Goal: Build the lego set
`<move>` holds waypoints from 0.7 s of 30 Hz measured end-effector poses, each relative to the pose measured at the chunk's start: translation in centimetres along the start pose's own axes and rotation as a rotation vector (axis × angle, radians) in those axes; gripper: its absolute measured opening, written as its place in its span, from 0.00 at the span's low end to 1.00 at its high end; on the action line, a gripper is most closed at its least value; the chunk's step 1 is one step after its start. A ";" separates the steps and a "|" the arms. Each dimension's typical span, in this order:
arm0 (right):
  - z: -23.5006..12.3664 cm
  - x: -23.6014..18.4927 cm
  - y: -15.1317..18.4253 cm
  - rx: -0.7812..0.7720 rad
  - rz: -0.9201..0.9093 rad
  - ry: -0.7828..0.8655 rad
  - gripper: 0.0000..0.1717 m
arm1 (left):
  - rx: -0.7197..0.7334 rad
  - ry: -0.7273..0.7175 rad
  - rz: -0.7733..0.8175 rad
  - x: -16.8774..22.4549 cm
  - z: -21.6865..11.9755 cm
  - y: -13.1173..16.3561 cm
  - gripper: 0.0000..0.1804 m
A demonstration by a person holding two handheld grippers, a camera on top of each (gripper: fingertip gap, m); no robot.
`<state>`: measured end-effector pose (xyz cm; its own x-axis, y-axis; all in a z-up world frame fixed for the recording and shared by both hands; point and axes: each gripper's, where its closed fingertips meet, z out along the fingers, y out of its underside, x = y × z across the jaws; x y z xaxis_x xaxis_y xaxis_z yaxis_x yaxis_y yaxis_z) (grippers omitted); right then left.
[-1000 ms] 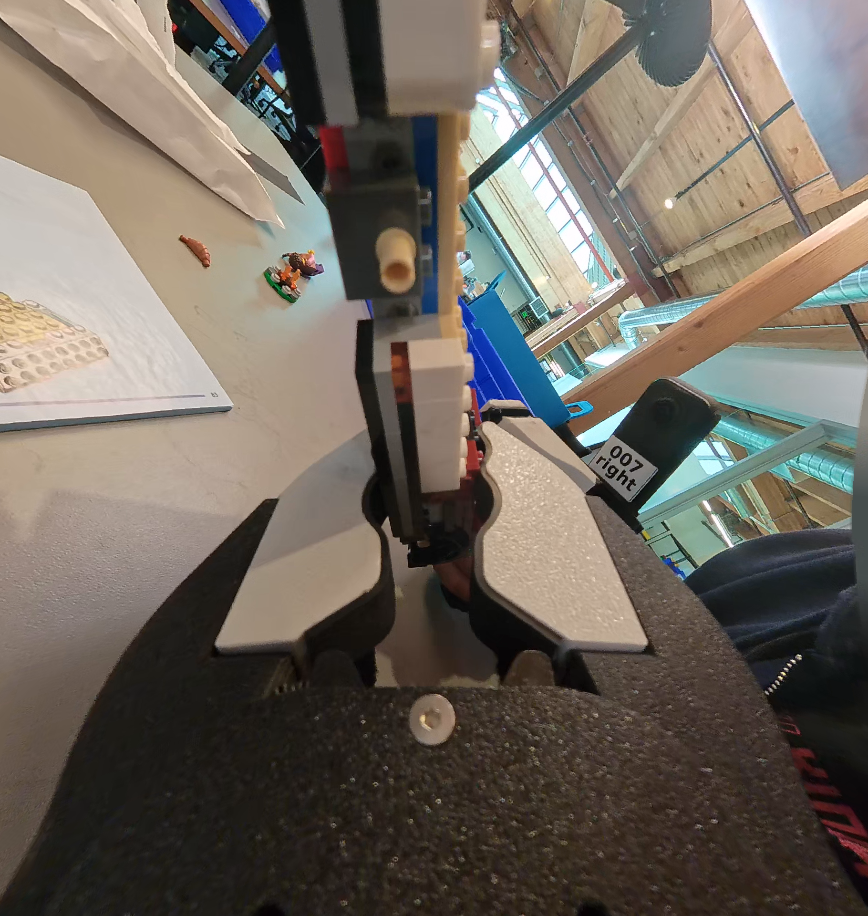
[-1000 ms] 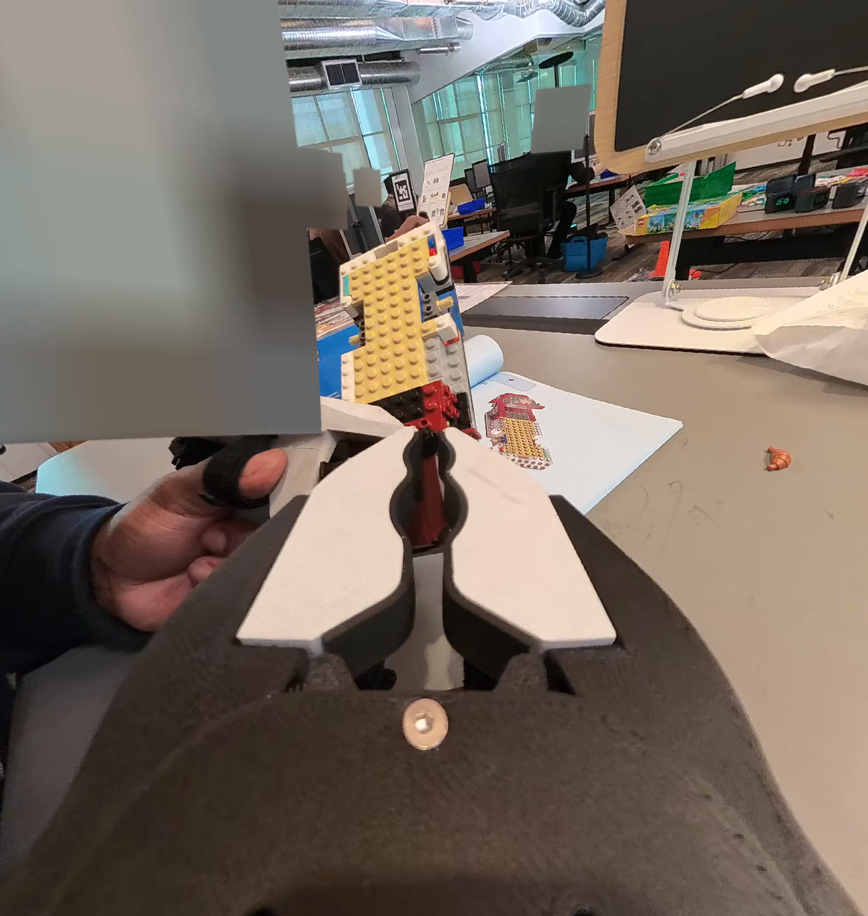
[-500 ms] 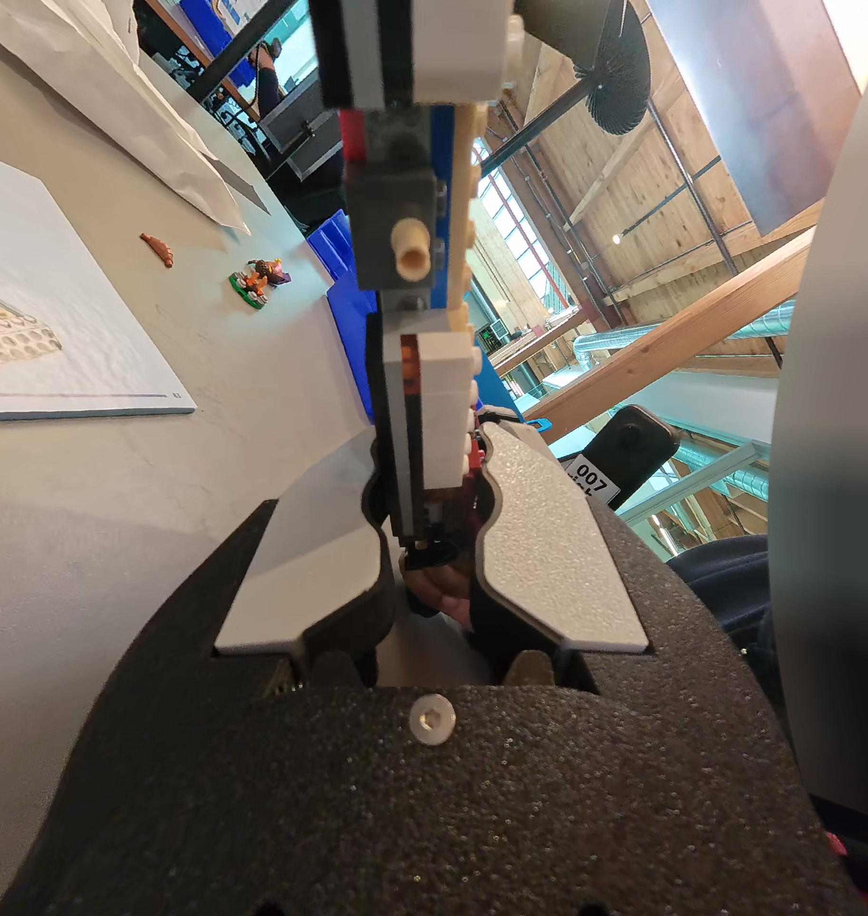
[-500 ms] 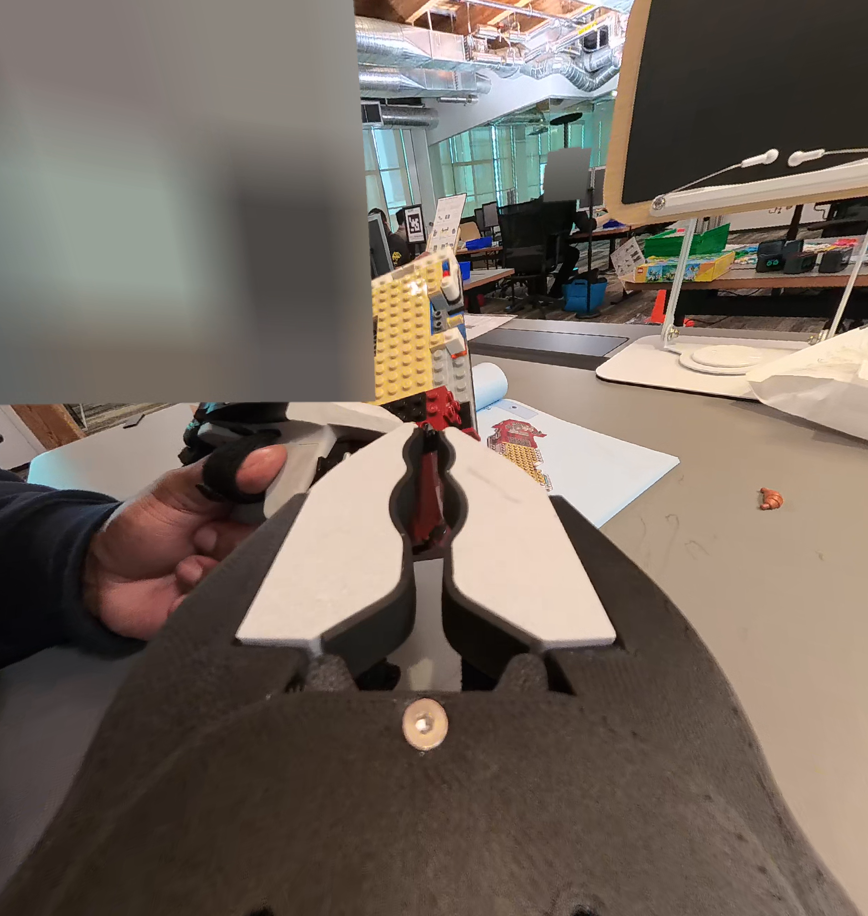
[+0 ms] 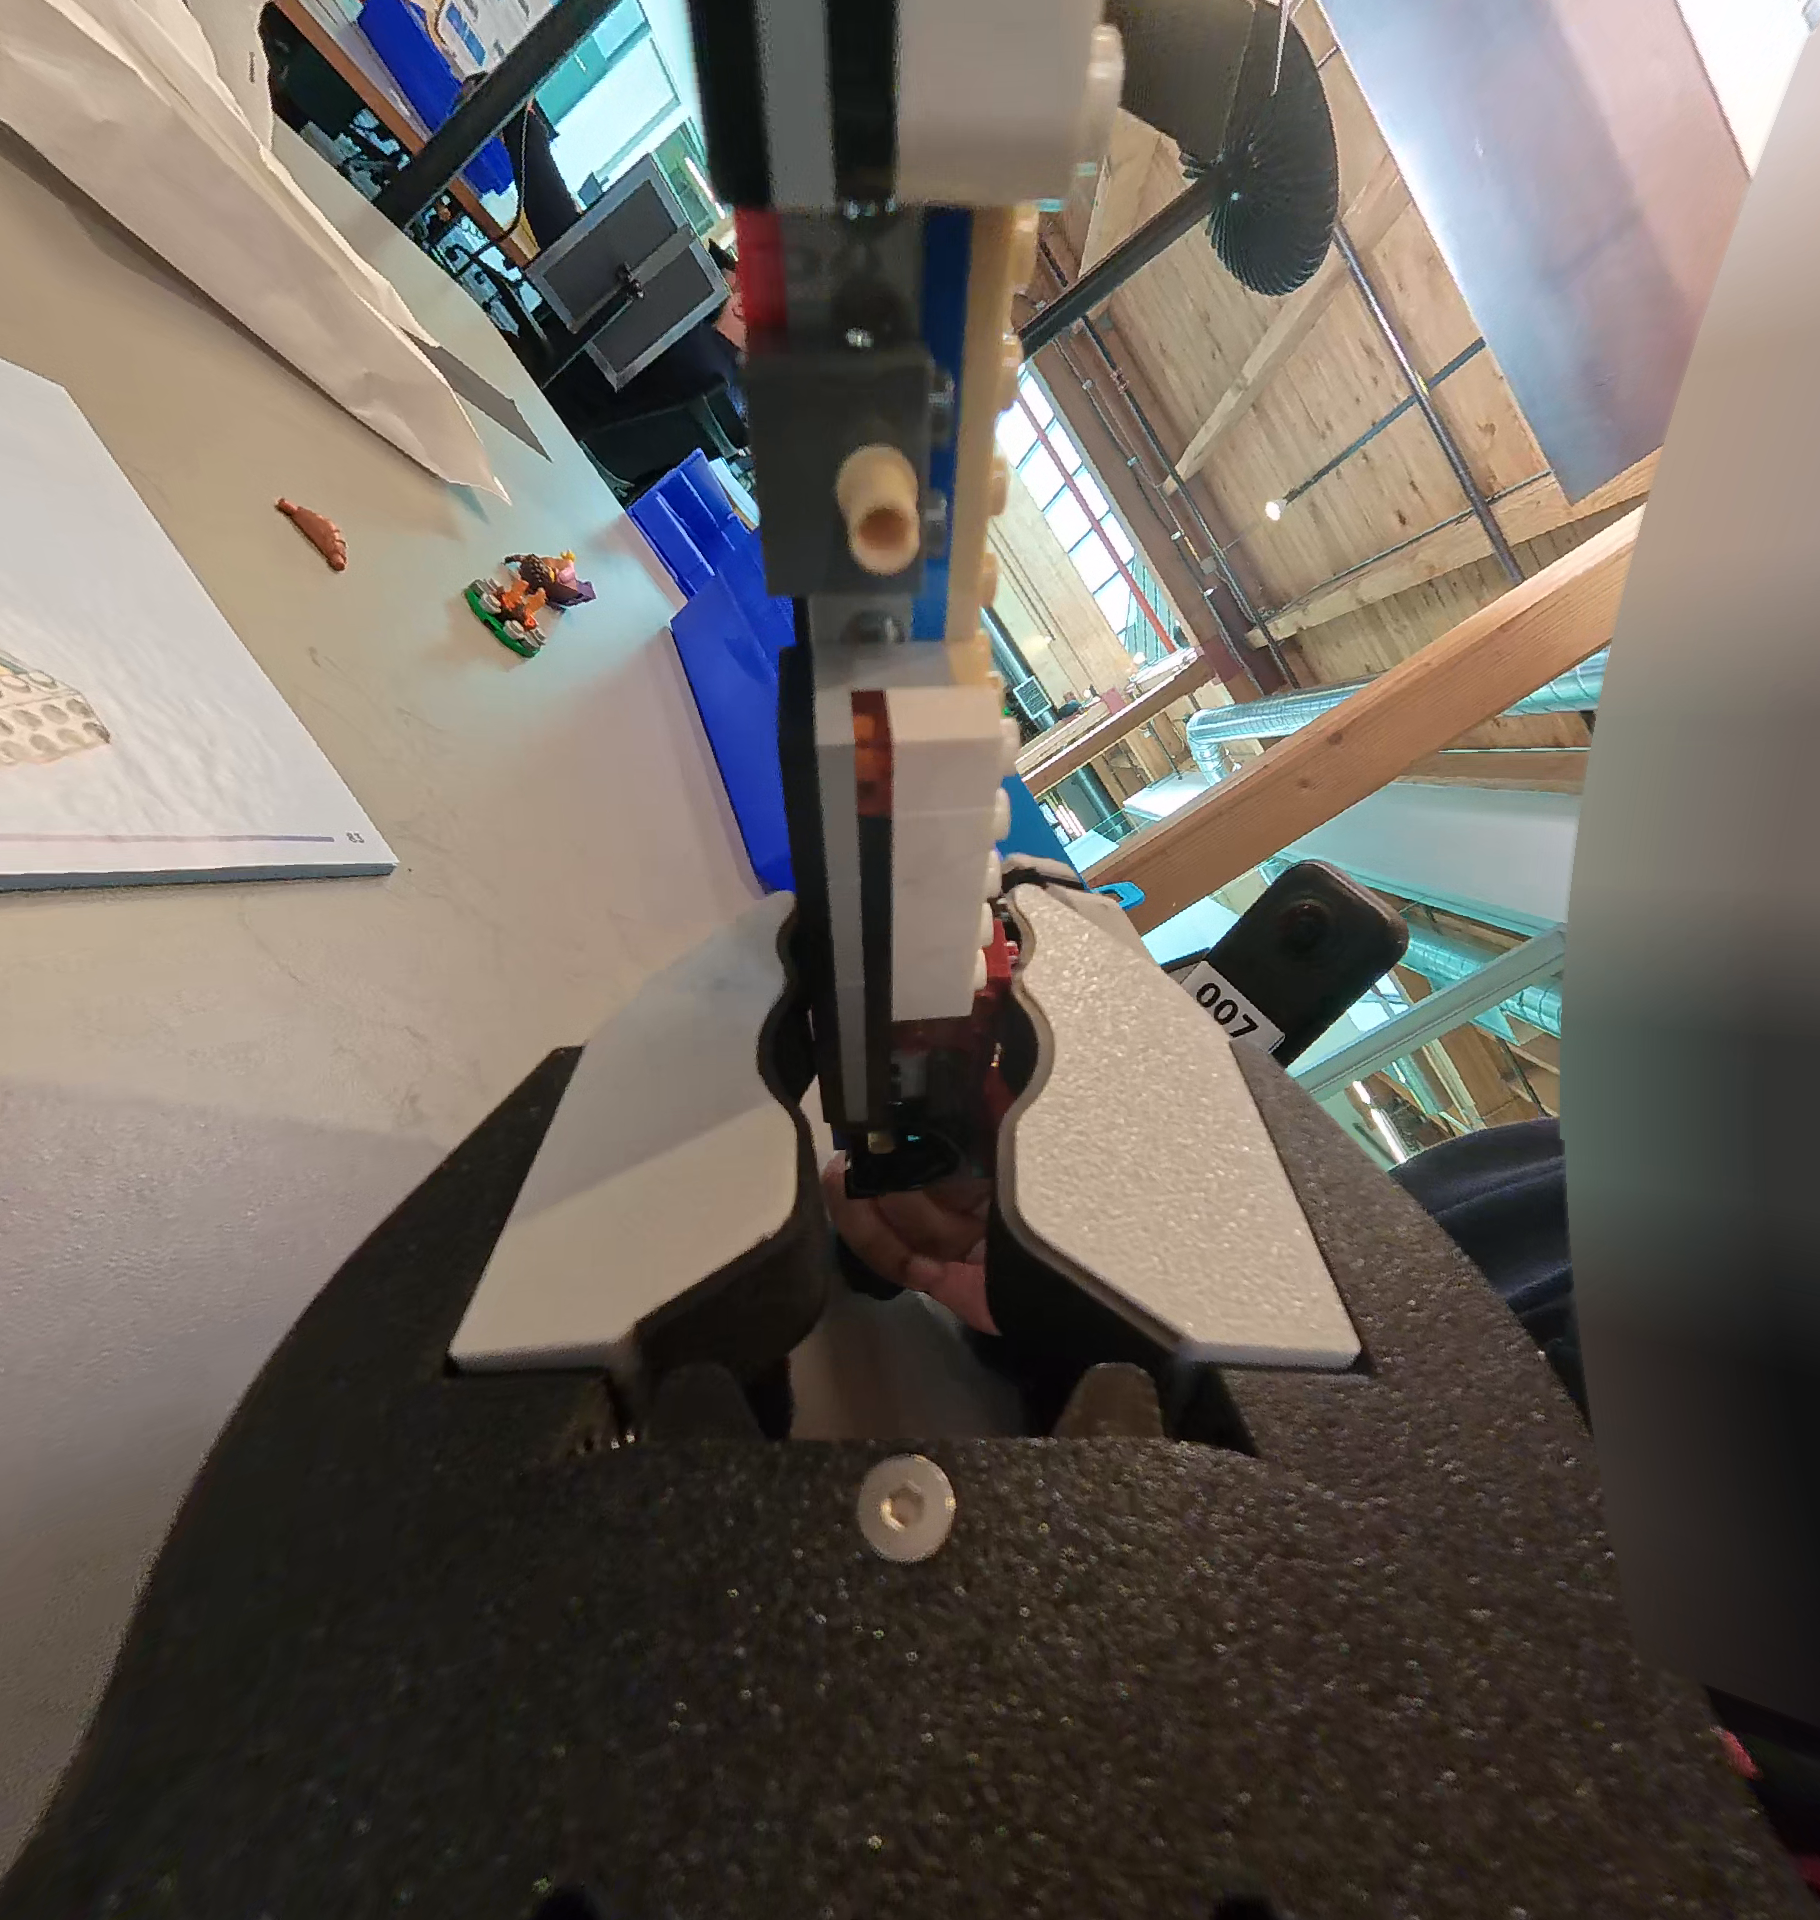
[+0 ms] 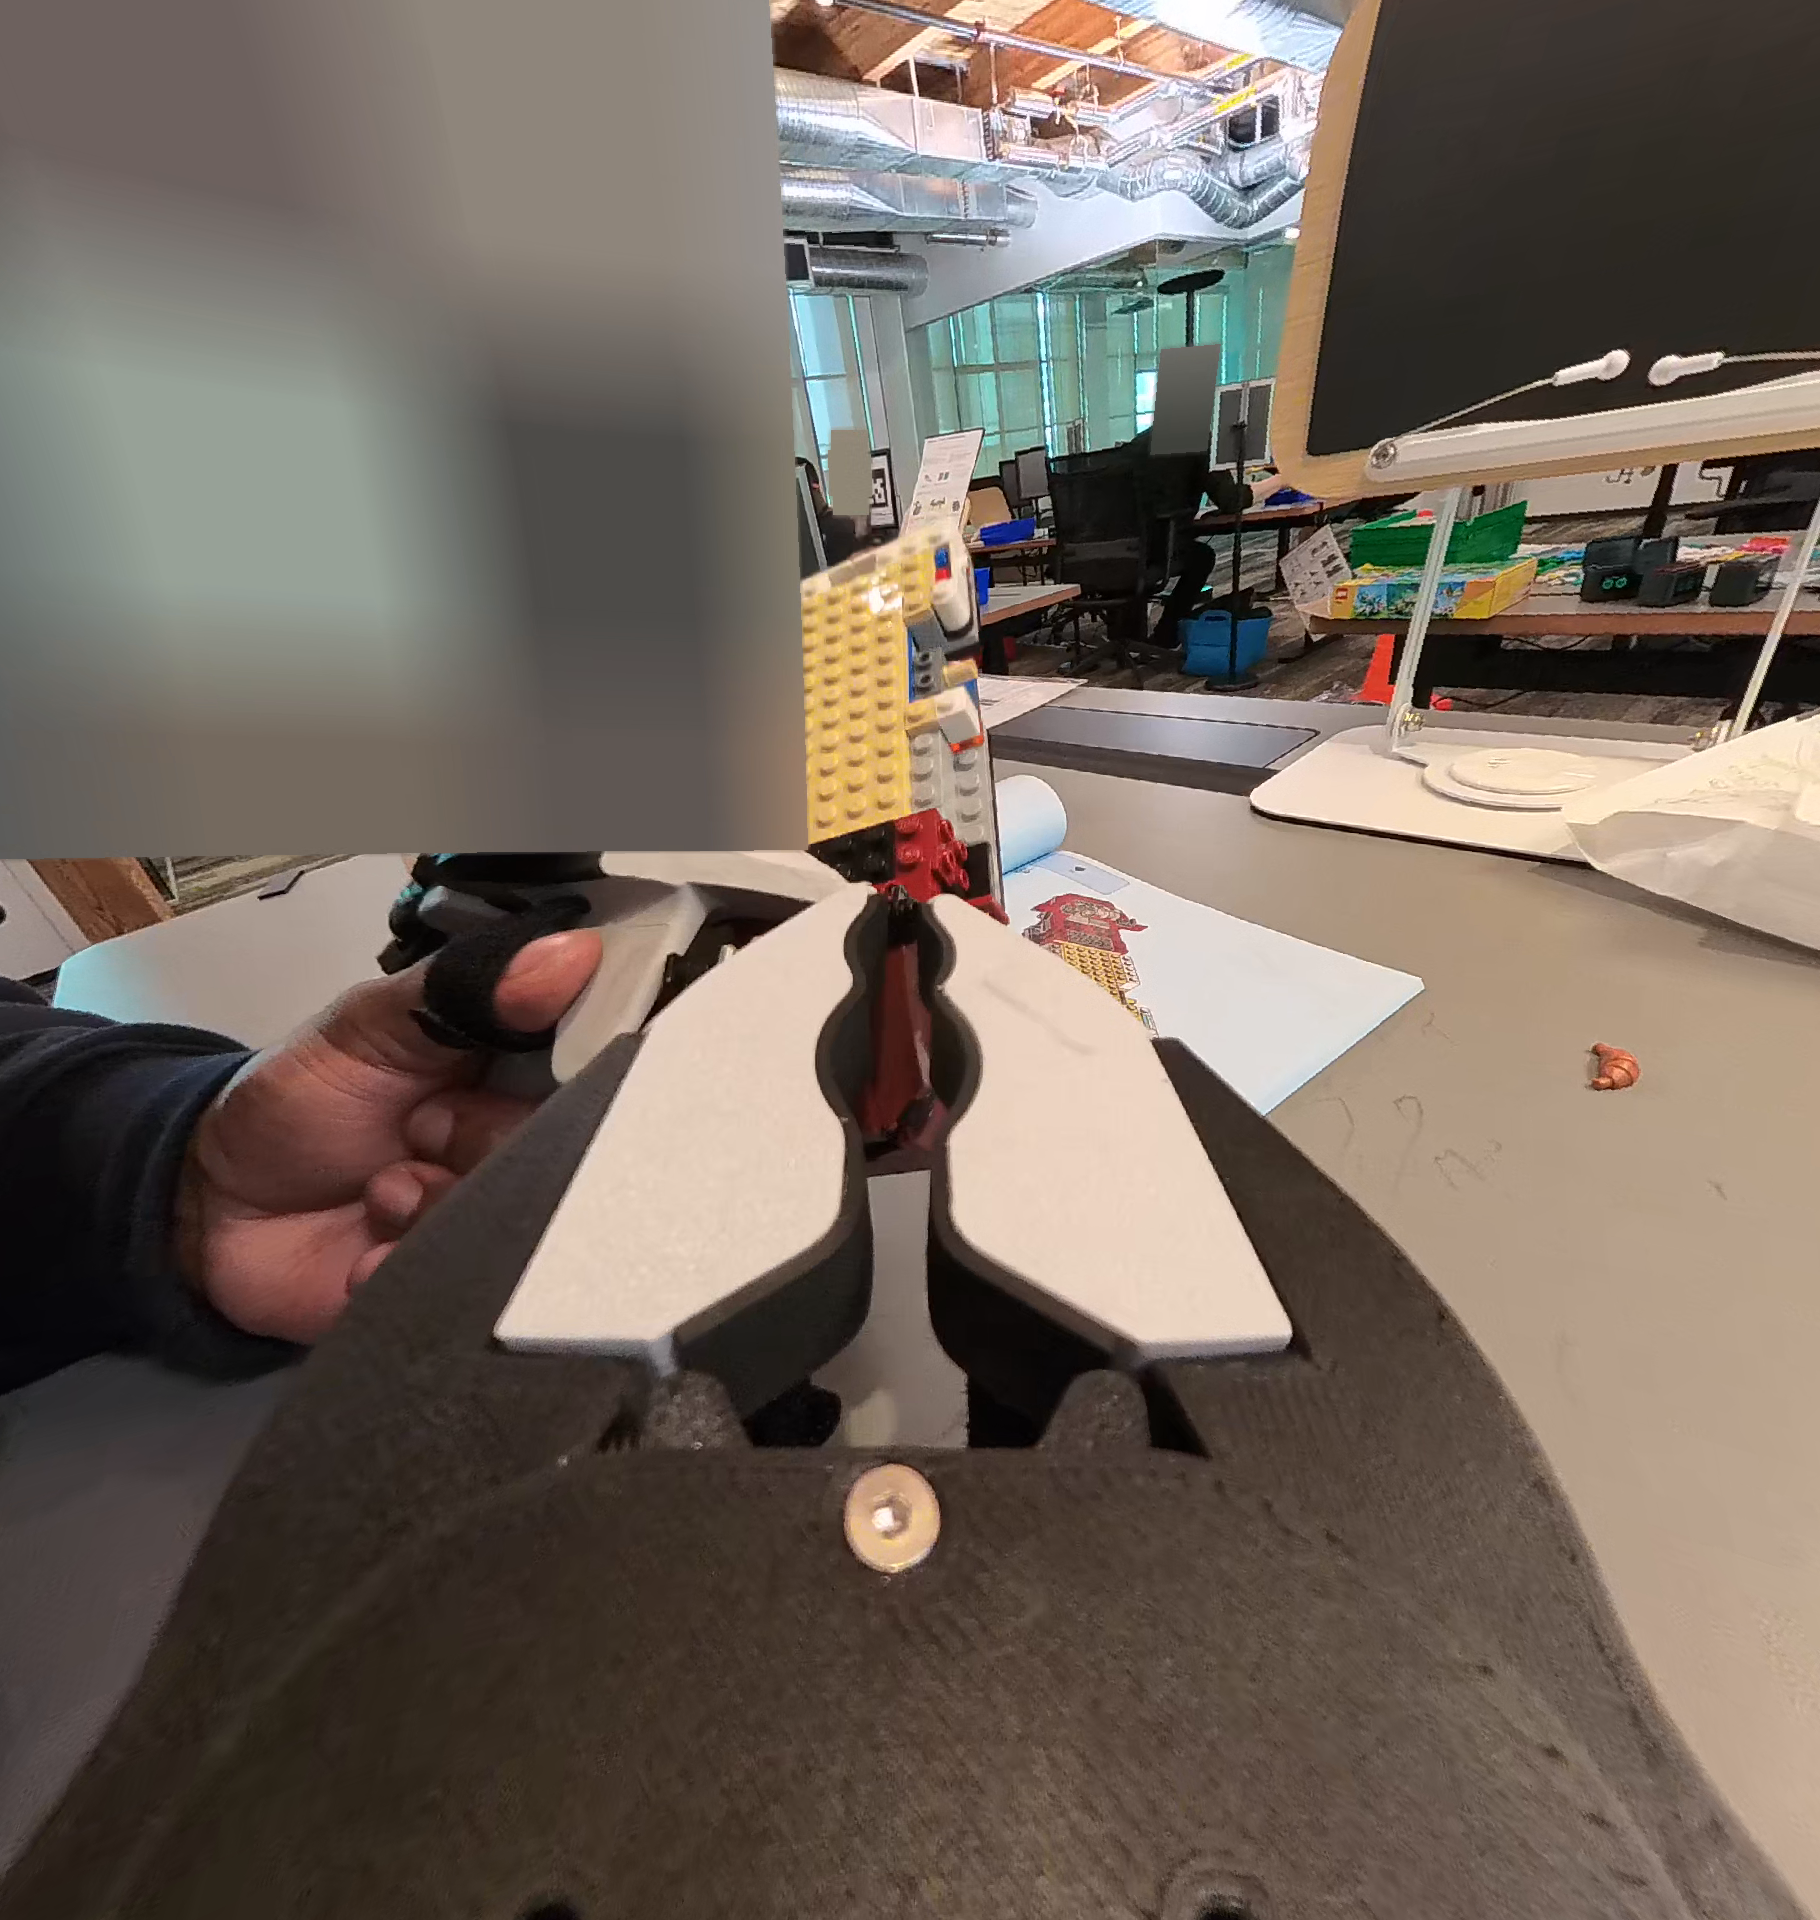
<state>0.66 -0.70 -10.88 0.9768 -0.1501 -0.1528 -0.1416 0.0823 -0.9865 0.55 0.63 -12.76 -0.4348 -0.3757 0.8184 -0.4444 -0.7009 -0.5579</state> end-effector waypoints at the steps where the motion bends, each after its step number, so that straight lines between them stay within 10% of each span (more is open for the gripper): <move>1: 0.0 0.0 0.0 0.000 0.000 0.001 0.04 | 0.002 0.002 -0.004 0.0 0.0 0.0 0.17; 21: 0.2 0.8 0.3 -0.062 0.279 0.011 0.14 | 0.026 0.012 -0.072 -0.6 0.0 -0.4 0.18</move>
<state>1.44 -0.65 -11.31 0.8967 -0.1409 -0.4195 -0.4149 0.0621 -0.9078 0.99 1.11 -12.99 -0.4117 -0.3165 0.8546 -0.4547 -0.7413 -0.4936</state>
